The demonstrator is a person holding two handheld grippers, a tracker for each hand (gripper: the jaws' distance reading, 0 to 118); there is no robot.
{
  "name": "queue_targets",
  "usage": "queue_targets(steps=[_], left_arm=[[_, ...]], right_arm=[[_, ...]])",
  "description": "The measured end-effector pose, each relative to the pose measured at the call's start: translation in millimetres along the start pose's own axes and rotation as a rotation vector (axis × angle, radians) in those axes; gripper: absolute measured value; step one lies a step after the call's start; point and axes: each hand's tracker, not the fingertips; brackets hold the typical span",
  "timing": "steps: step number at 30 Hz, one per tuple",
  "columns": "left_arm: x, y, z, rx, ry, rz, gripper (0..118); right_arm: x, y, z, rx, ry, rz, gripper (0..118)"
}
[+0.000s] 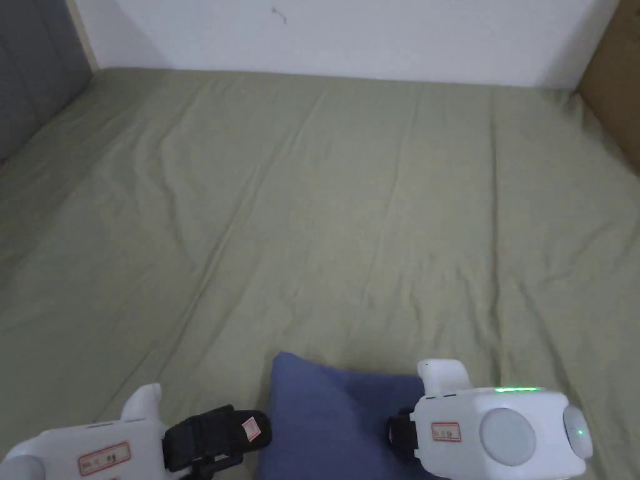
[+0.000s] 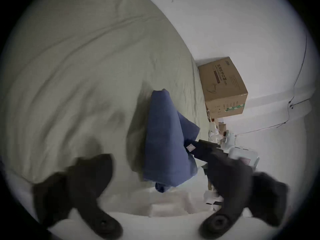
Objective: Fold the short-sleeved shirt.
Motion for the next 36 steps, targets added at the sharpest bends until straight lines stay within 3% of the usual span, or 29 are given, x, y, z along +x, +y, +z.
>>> queue_targets(steps=[4, 11, 14, 15, 17, 18, 20, 21, 27, 32, 36], left_arm=[[-3.7, 13.4, -26.3, -0.022, -0.062, 0.050, 118], [2.0, 22.7, -76.3, -0.082, -0.208, 0.189, 118], [-8.4, 24.5, -104.6, -0.196, -0.242, 0.132, 115], [-5.0, 22.6, -109.0, -0.227, -0.247, 0.097, 104], [13.7, 12.0, -112.3, -0.263, -0.020, -0.036, 33], [11.9, 10.6, -116.6, -0.288, -0.006, -0.050, 31], [-2.4, 15.6, -109.6, -0.249, -0.138, 0.098, 31], [-2.3, 17.6, -104.4, -0.253, -0.130, 0.126, 31], [13.4, 38.8, -67.6, -0.230, -0.014, -0.073, 31], [12.5, 85.0, 0.1, -0.161, 0.219, -0.199, 31], [-8.8, 141.2, 49.0, -0.145, 0.545, -0.338, 31]], right_arm=[[2.0, -1.2, -1.6, 0.000, 0.014, -0.030, 0], [-2.3, -1.8, -0.9, -0.001, -0.001, -0.009, 0], [-1.1, -1.2, -1.7, -0.003, 0.005, -0.028, 0], [-1.1, -1.3, -0.9, -0.004, 0.006, -0.028, 0], [-2.8, -1.3, 2.4, -0.004, -0.005, -0.028, 0], [-3.6, -1.4, 3.1, -0.003, -0.018, -0.025, 0], [-4.9, -3.0, 4.4, -0.001, -0.016, -0.022, 0], [-6.5, -3.4, 6.0, 0.003, -0.012, -0.026, 0], [-21.7, 0.9, 21.6, 0.049, -0.005, -0.031, 0], [-25.5, 5.6, 29.9, 0.082, 0.008, -0.044, 0], [-28.1, 4.1, 22.3, 0.069, -0.024, -0.046, 0]])
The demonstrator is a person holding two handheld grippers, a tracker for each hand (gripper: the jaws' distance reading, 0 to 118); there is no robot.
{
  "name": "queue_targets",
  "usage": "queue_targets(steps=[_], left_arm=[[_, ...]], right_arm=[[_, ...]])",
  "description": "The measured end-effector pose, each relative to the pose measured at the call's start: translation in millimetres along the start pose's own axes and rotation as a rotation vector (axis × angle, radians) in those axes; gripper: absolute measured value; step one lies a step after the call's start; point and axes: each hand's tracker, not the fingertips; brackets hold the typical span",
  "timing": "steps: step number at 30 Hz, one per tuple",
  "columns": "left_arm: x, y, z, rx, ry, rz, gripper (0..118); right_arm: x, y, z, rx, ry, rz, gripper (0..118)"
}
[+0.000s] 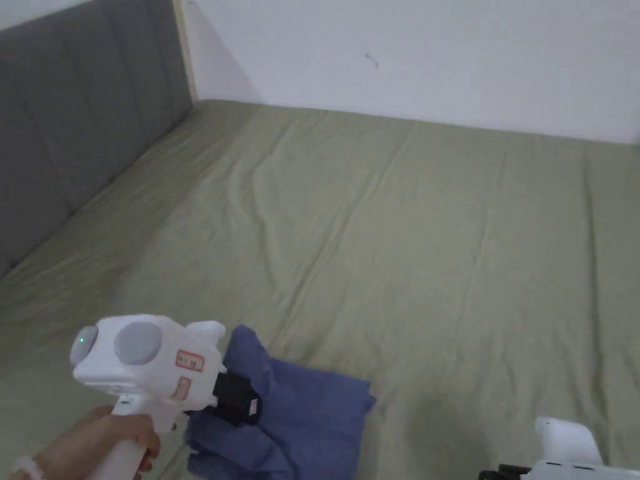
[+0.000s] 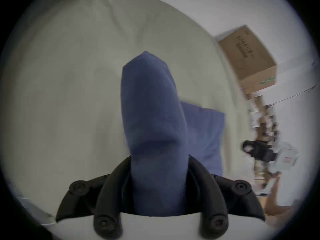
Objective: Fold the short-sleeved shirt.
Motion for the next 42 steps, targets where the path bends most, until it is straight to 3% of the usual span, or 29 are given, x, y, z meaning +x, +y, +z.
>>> queue_targets(steps=[6, 9, 11, 13, 16, 23, 24, 27, 28, 32, 38, 42], left_arm=[[-69.6, 30.2, 24.3, -0.065, 0.603, -0.156, 31], [-106.8, 35.9, 20.8, -0.071, 0.773, -0.171, 32], [-125.3, 35.5, 18.3, -0.054, 0.822, -0.154, 47], [-128.9, 33.3, 24.6, -0.045, 0.824, -0.111, 75], [-127.8, 30.9, 43.1, 0.016, 0.813, -0.049, 98], [-97.5, 20.4, 99.5, 0.126, 0.653, 0.057, 101], [-86.8, 17.4, 107.9, 0.168, 0.622, 0.062, 96], [-41.0, 6.5, 124.6, 0.270, 0.385, 0.082, 23], [-21.6, 0.0, 122.9, 0.297, 0.315, 0.082, 5], [29.8, -12.4, 94.1, 0.336, 0.163, 0.044, 0], [162.2, -51.0, 68.5, 0.355, 0.126, -0.110, 0], [212.1, -62.1, 71.4, 0.455, 0.210, -0.170, 0]], right_arm=[[1.5, -6.9, -13.0, -0.040, -0.001, -0.038, 0], [1.2, -6.2, -20.1, -0.060, -0.020, -0.029, 0], [2.7, -4.5, -22.9, -0.065, -0.017, -0.033, 0], [3.4, -2.3, -23.0, -0.065, -0.014, -0.038, 0], [5.1, 1.1, -21.6, -0.060, -0.009, -0.039, 0], [14.2, -1.0, -16.3, -0.049, 0.010, -0.046, 0], [15.5, -2.8, -14.8, -0.045, 0.014, -0.048, 0], [20.7, -8.2, -13.3, -0.043, 0.037, -0.052, 0], [22.0, -9.8, -13.2, -0.042, 0.043, -0.055, 0], [27.4, -15.9, -4.9, -0.025, 0.062, -0.057, 0], [39.0, -17.2, 21.7, 0.077, 0.058, -0.029, 0], [42.2, -10.1, 50.3, 0.186, 0.026, -0.010, 0]])
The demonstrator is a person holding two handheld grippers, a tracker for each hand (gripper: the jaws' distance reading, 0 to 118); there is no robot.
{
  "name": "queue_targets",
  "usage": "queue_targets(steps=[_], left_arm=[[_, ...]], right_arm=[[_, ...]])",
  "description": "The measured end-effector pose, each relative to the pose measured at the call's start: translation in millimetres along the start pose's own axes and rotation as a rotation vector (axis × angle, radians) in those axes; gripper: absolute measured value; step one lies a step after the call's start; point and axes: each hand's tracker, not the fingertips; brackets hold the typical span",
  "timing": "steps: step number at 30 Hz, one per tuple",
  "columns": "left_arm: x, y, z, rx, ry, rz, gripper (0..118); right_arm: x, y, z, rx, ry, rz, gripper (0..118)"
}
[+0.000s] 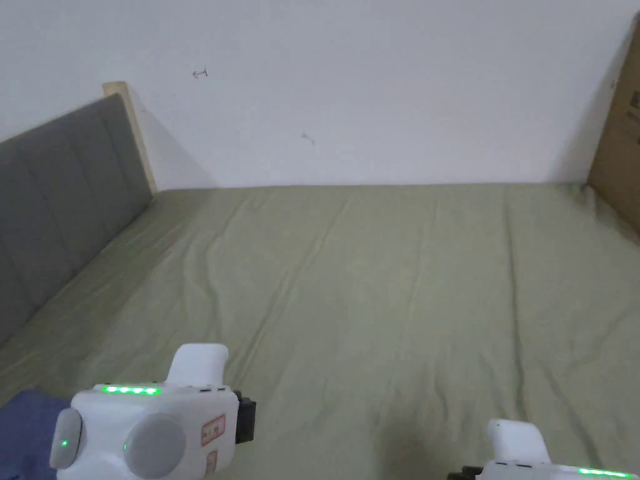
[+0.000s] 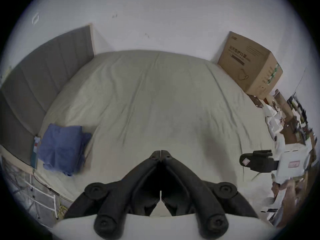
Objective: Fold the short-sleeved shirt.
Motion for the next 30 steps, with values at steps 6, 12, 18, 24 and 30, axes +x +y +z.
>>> queue_targets(steps=[6, 12, 18, 24, 30], left_arm=[[44.5, 18.3, 47.4, 0.173, 0.055, -0.024, 0], [86.0, 40.7, 86.8, 0.479, 0.184, -0.135, 0], [106.8, 36.0, 105.0, 0.611, 0.136, -0.109, 0], [103.6, 33.4, 98.5, 0.640, 0.188, -0.091, 0], [94.0, 27.6, 95.8, 0.639, 0.153, -0.050, 96]], right_arm=[[-21.9, 26.4, 61.9, 0.304, -0.231, 0.232, 0], [-42.2, 59.3, 117.2, 0.568, -0.298, 0.207, 0], [-57.6, 66.9, 156.2, 0.787, -0.408, 0.166, 0], [-65.2, 64.3, 159.7, 0.832, -0.451, 0.198, 7], [-66.3, 60.9, 146.5, 0.790, -0.407, 0.218, 93]])
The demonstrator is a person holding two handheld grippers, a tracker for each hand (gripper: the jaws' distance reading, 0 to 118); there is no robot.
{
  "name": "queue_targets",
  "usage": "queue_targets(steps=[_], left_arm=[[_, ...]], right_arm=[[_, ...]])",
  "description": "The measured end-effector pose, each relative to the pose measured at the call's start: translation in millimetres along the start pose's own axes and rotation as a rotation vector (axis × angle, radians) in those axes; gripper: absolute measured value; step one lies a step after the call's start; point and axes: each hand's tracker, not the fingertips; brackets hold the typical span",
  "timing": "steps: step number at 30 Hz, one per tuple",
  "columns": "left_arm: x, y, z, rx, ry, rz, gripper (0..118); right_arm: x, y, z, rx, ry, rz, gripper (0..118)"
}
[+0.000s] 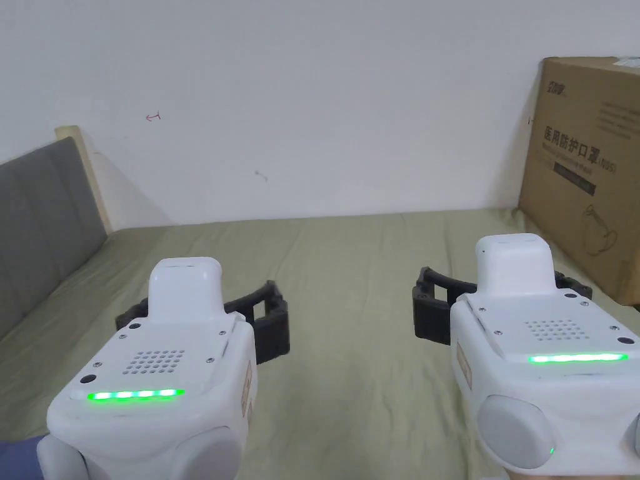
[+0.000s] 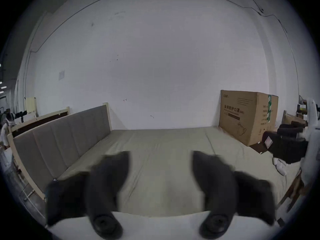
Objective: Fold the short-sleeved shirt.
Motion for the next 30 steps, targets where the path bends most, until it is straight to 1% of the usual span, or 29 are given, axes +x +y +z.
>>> queue_targets(steps=[1, 3, 4, 5, 6, 7, 11, 13, 15, 16, 18, 21, 23, 24, 30], left_arm=[[-0.9, -1.0, 0.7, 0.001, 0.003, 0.000, 108], [-1.3, -1.0, 3.0, 0.012, 0.009, -0.006, 110], [-0.7, -0.1, 2.6, 0.003, 0.007, -0.019, 110], [0.0, 0.8, 1.6, -0.010, 0.006, -0.030, 110], [0.9, 1.3, 0.8, -0.020, 0.006, -0.036, 110], [1.1, 0.9, 0.6, -0.021, 0.005, -0.036, 110], [-0.3, 1.1, 0.2, -0.034, 0.004, 0.006, 110], [0.2, 3.1, 0.3, -0.043, 0.009, 0.019, 110], [3.1, 7.0, -0.9, -0.073, 0.042, 0.024, 110], [2.9, 9.0, -2.3, -0.097, 0.043, 0.049, 110], [1.0, 11.7, -5.1, -0.141, -0.001, 0.074, 110], [3.0, 11.1, -5.5, -0.133, -0.006, 0.030, 110], [9.1, 10.0, -4.0, -0.116, 0.055, -0.042, 110], [10.0, 9.2, -3.3, -0.107, 0.056, -0.051, 110], [6.0, 6.7, 7.3, -0.039, 0.024, 0.001, 109]], right_arm=[[-1.7, -1.7, -0.4, 0.006, -0.012, 0.003, 96], [-1.5, -3.5, -1.4, 0.009, -0.012, 0.006, 105], [-0.6, -4.4, -2.8, 0.010, 0.012, 0.007, 110], [0.3, -5.5, -3.0, 0.015, 0.070, 0.006, 113], [1.1, -6.6, -2.5, 0.023, 0.092, -0.002, 115], [2.1, -7.0, -2.0, 0.021, 0.087, -0.008, 116], [4.9, -9.4, -0.8, 0.019, 0.072, -0.041, 116], [7.1, -8.1, -1.9, 0.013, 0.068, -0.043, 116], [8.1, -7.3, -1.7, 0.014, 0.071, -0.036, 116], [7.8, -7.5, -1.8, 0.018, 0.069, -0.024, 116], [7.1, -7.6, -2.4, 0.018, 0.069, -0.008, 116], [6.3, -8.7, -2.7, 0.010, 0.057, -0.007, 116], [7.2, -9.5, -3.6, -0.002, 0.057, -0.019, 116], [7.5, -9.6, -3.9, -0.004, 0.058, -0.022, 116], [8.1, -9.0, -5.4, -0.014, 0.041, -0.010, 116]])
